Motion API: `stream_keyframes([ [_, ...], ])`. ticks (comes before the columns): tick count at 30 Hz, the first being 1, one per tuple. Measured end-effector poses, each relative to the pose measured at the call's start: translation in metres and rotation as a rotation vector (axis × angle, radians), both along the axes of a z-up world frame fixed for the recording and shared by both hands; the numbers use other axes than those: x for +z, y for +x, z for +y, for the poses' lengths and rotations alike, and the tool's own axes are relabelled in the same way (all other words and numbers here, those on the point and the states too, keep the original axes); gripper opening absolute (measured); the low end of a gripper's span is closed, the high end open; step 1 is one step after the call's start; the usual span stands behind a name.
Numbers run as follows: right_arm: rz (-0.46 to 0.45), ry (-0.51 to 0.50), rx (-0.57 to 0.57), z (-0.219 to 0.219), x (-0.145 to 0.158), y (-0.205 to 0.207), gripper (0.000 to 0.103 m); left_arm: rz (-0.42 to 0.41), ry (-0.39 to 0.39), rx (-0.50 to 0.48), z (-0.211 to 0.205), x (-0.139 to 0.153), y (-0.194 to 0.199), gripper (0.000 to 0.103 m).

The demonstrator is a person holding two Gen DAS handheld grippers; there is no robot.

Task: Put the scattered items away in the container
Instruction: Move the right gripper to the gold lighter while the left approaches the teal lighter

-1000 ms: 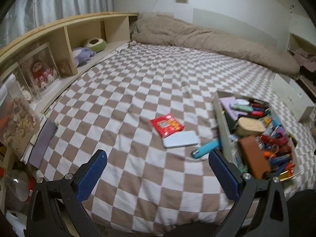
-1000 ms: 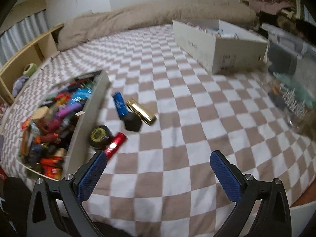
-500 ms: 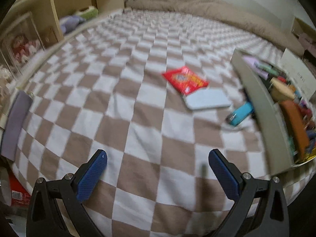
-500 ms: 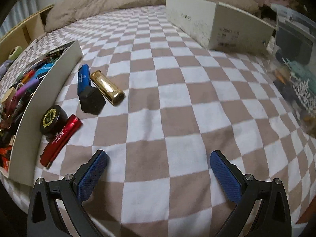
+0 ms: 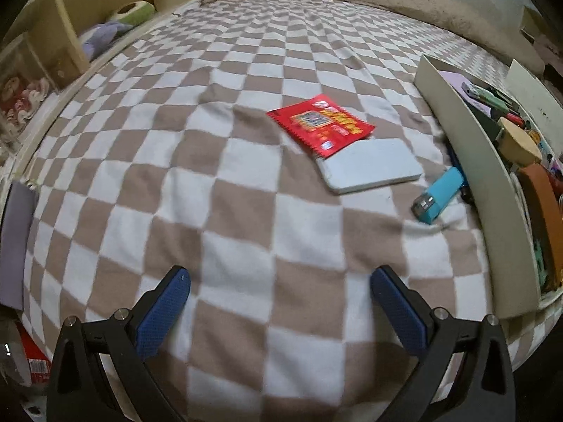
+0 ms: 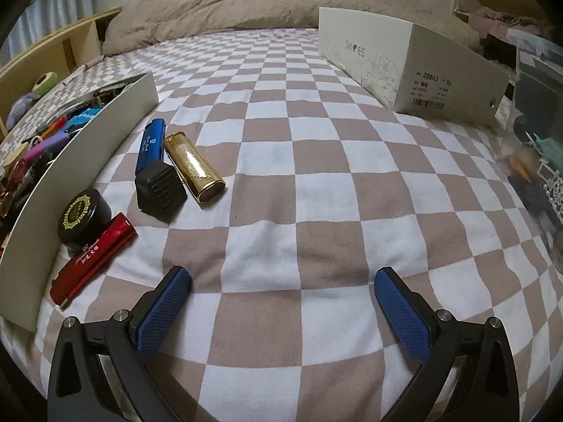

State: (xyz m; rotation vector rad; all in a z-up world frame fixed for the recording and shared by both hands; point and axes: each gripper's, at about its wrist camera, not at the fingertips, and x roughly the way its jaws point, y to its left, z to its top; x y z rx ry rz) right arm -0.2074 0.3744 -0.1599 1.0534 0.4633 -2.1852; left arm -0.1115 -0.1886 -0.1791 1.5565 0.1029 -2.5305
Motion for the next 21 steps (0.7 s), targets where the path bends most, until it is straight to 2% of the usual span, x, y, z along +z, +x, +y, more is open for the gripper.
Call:
stream_keyframes([
  [7,0.017,-0.013,0.002,0.0,-0.002,0.002,0.103,-0.047,0.134,-0.038,0.023,0.002,-0.036,0.103],
  [10,0.018,-0.016,0.004,-0.001,-0.002,0.001,0.103,-0.064,0.235,0.011,0.021,0.003,-0.049,0.103],
  [13,0.02,-0.02,0.005,-0.001,-0.002,0.002,0.103,-0.089,0.281,0.083,0.018,0.003,-0.063,0.103],
  [17,0.021,-0.021,0.005,-0.001,-0.003,0.002,0.103,-0.115,0.274,0.157,0.019,0.001,-0.075,0.103],
  [21,0.02,-0.022,0.005,0.0,-0.002,0.003,0.103,-0.122,0.194,0.196,0.03,-0.003,-0.084,0.103],
])
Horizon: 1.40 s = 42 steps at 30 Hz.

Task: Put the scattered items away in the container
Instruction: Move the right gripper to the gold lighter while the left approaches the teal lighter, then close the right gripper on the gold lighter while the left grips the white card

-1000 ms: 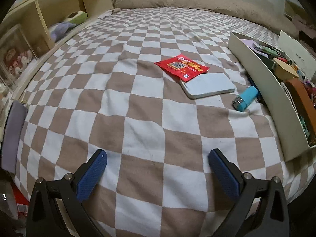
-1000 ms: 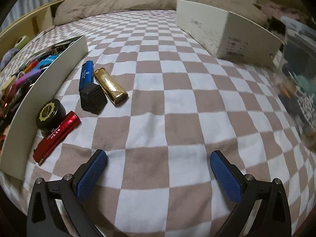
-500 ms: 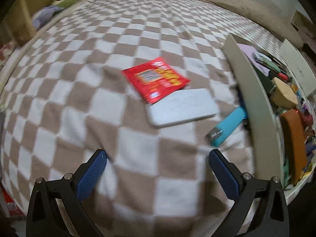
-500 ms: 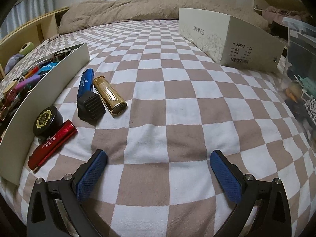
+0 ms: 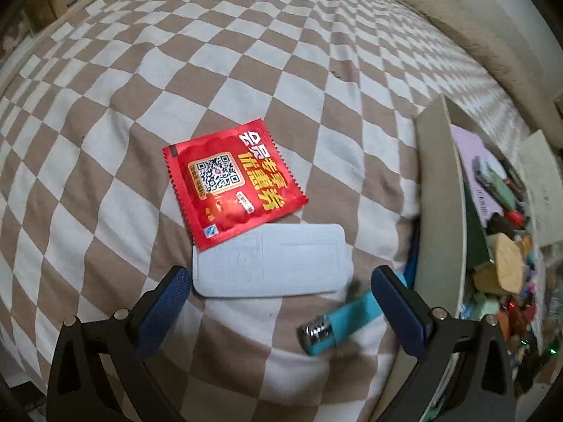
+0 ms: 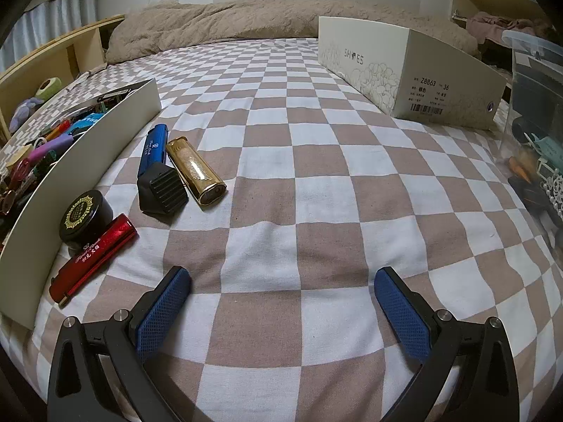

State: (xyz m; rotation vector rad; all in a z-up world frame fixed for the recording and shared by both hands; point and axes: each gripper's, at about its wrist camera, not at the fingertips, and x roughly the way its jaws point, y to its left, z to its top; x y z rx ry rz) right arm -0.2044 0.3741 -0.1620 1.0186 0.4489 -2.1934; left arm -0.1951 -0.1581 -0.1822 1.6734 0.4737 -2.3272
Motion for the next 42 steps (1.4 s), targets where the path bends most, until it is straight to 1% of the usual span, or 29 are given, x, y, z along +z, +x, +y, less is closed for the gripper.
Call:
stream_keyframes([
  [3,0.001,0.0,0.0,0.0,0.0,0.001,0.103,0.024,-0.077,-0.003,0.011,-0.004,-0.001,0.102],
  [7,-0.008,0.003,-0.001,-0.001,0.001,-0.001,0.103,0.106,-0.131,0.033,0.016,-0.006,0.009,0.102],
  [10,-0.039,0.006,-0.003,-0.001,0.004,-0.004,0.103,0.163,-0.192,0.049,0.023,-0.009,0.019,0.098],
  [11,-0.046,0.01,-0.004,-0.002,0.005,-0.005,0.103,0.175,-0.203,0.062,0.023,-0.009,0.022,0.097],
  [13,-0.073,0.016,-0.016,-0.003,0.01,-0.007,0.103,0.198,-0.19,0.091,0.02,-0.007,0.027,0.091],
  [14,-0.106,0.005,-0.027,-0.004,0.013,-0.009,0.103,0.208,-0.179,0.1,0.016,-0.006,0.028,0.09],
  [15,-0.153,-0.026,-0.04,-0.005,0.018,-0.012,0.103,0.217,-0.168,0.107,0.013,-0.006,0.028,0.087],
  [17,-0.255,-0.106,-0.069,-0.01,0.029,-0.022,0.103,0.225,-0.161,0.109,0.013,-0.008,0.028,0.087],
  [19,-0.333,-0.138,-0.098,-0.022,0.039,-0.031,0.103,0.227,-0.191,0.117,0.016,-0.007,0.028,0.087],
  [20,-0.345,-0.129,-0.098,-0.032,0.045,-0.034,0.103,0.225,-0.209,0.11,0.02,-0.007,0.027,0.087],
  [21,-0.335,-0.099,-0.089,-0.043,0.049,-0.034,0.103,0.224,-0.223,0.105,0.021,-0.007,0.028,0.087],
  [24,-0.228,0.078,-0.076,-0.081,0.052,-0.035,0.103,0.227,-0.24,0.101,0.024,-0.007,0.025,0.087],
  [25,-0.213,0.119,-0.071,-0.092,0.05,-0.036,0.103,0.231,-0.236,0.101,0.023,-0.007,0.025,0.087],
  [27,-0.218,0.191,-0.069,-0.113,0.041,-0.041,0.103,0.238,-0.226,0.102,0.022,-0.008,0.026,0.087],
  [29,-0.199,0.301,-0.077,-0.132,0.029,-0.045,0.103,0.246,-0.216,0.103,0.022,-0.008,0.027,0.087],
  [32,-0.115,0.419,-0.095,-0.144,0.023,-0.053,0.103,0.258,-0.202,0.107,0.019,-0.006,0.037,0.087],
  [33,-0.103,0.449,-0.101,-0.145,0.022,-0.057,0.103,0.261,-0.197,0.108,0.019,-0.005,0.037,0.087],
  [36,-0.097,0.494,-0.115,-0.136,0.021,-0.068,0.103,0.271,-0.183,0.114,0.018,-0.005,0.037,0.087],
  [40,-0.105,0.525,-0.176,-0.111,0.022,-0.086,0.103,0.283,-0.167,0.121,0.016,-0.004,0.038,0.087],
  [42,-0.119,0.524,-0.219,-0.095,0.023,-0.093,0.103,0.287,-0.16,0.124,0.016,-0.004,0.038,0.087],
])
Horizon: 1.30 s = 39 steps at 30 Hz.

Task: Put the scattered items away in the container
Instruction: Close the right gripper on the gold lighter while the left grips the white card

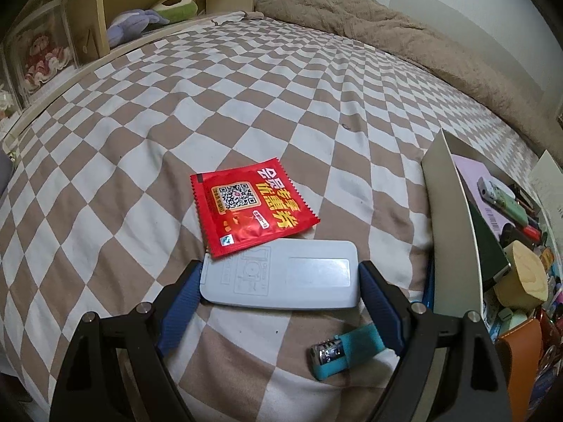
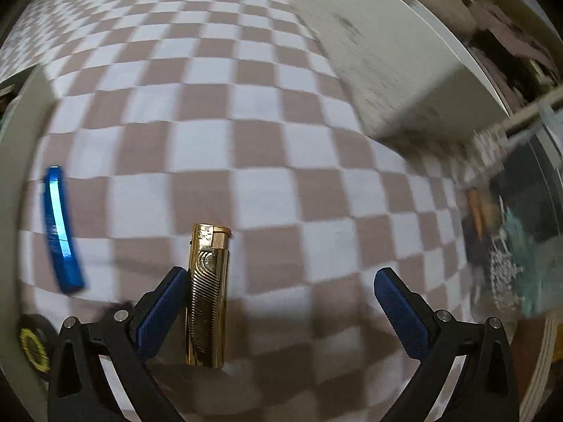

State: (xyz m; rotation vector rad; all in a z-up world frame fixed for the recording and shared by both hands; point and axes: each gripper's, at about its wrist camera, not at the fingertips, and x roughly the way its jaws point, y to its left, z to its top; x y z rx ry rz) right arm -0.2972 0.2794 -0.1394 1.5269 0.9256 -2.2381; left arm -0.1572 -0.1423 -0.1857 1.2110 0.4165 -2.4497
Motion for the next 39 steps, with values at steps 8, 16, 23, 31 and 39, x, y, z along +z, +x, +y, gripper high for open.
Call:
stream_keyframes([
  [8,-0.039,0.019,0.089,0.031,0.0,0.031,0.103,0.009,0.013,0.003,0.0,0.0,0.002,0.087],
  [16,0.063,-0.009,-0.131,0.083,0.012,-0.002,0.103,0.019,0.028,0.009,0.0,0.002,0.005,0.087],
  [23,-0.064,-0.405,-0.211,0.09,0.026,0.002,0.103,0.021,0.027,0.011,0.0,0.002,0.008,0.087],
  [31,-0.104,-0.454,-0.196,0.053,0.012,0.01,0.098,0.024,0.013,0.01,0.0,0.003,0.009,0.087],
  [39,-0.066,-0.411,-0.18,0.042,0.002,0.008,0.063,0.011,-0.018,0.003,0.002,0.002,0.006,0.087],
])
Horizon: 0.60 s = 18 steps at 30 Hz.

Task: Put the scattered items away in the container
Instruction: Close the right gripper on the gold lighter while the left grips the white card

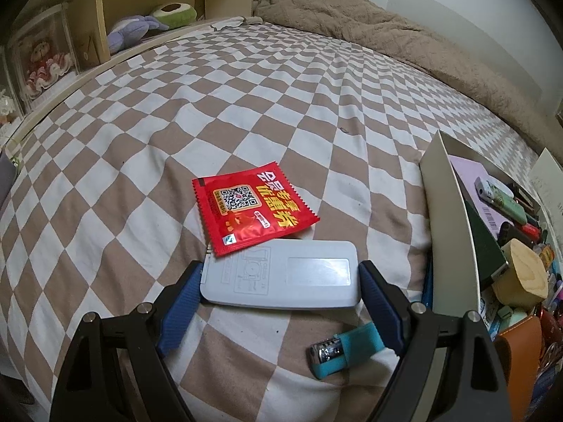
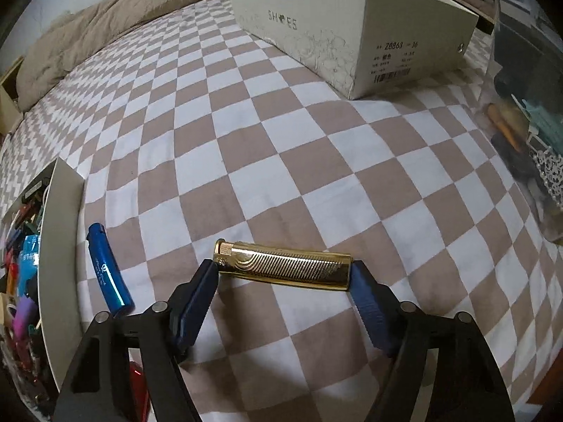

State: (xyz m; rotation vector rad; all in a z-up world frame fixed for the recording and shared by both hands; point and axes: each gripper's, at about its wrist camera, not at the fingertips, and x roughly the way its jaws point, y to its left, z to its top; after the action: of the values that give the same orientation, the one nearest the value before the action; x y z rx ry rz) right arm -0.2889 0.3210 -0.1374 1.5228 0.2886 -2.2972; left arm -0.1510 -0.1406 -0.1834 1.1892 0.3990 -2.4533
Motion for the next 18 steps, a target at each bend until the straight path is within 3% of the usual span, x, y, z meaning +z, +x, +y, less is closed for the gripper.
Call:
stream_keyframes([
  [1,0.002,-0.004,0.003,0.001,0.001,0.0,0.053,0.001,0.001,-0.001,0.0,0.0,0.0,0.087],
  [5,-0.024,0.001,0.007,0.0,0.0,-0.002,0.055,-0.003,-0.005,-0.001,-0.001,0.0,0.001,0.087],
  [6,-0.026,-0.005,-0.005,0.0,0.0,-0.003,0.062,-0.002,-0.004,-0.002,0.0,0.0,0.0,0.087],
  [8,-0.048,-0.054,-0.051,0.0,0.0,-0.002,0.103,0.001,0.002,-0.002,-0.001,0.0,0.001,0.087],
  [11,-0.098,-0.128,-0.095,-0.005,-0.004,-0.004,0.103,0.003,0.007,-0.001,0.0,0.0,-0.002,0.087],
  [16,-0.055,-0.064,-0.149,-0.03,-0.011,-0.008,0.102,-0.002,-0.004,-0.004,0.0,-0.001,-0.003,0.087],
  [18,-0.018,-0.034,-0.153,-0.038,-0.013,-0.009,0.09,0.004,-0.003,-0.003,0.001,0.0,-0.003,0.087],
])
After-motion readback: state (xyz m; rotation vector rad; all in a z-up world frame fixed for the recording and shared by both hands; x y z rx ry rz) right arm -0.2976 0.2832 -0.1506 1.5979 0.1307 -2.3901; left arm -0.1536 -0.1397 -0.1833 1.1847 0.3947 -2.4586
